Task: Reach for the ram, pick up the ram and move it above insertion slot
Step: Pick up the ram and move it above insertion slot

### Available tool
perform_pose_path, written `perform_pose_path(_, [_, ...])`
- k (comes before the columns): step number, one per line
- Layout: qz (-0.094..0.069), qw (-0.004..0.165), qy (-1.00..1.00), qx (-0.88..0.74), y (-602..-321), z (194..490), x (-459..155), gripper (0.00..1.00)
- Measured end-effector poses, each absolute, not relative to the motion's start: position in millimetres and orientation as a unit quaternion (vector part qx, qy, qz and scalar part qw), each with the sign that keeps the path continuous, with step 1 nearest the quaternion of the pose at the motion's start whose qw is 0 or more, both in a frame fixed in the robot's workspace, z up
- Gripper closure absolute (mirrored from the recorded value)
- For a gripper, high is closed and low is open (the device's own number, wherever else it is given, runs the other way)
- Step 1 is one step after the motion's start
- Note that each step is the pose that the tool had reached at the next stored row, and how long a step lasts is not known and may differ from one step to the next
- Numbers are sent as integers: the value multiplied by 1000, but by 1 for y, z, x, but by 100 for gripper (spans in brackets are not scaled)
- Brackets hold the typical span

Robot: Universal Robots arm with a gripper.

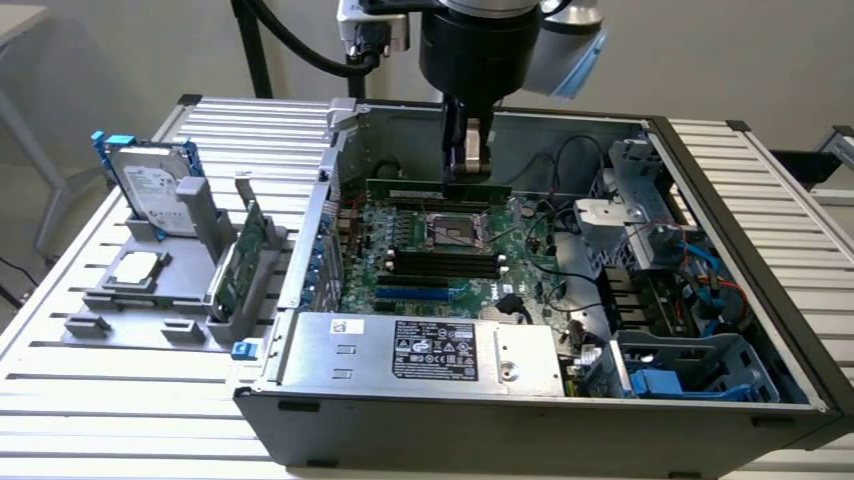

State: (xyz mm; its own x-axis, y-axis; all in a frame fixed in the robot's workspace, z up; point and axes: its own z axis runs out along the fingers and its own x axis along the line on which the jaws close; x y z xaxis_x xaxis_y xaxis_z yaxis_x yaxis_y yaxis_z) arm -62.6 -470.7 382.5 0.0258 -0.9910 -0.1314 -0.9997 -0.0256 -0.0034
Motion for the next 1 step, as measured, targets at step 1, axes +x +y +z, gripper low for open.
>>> perform_pose_path(1, [46,47,696,-715,-471,383,-63,87])
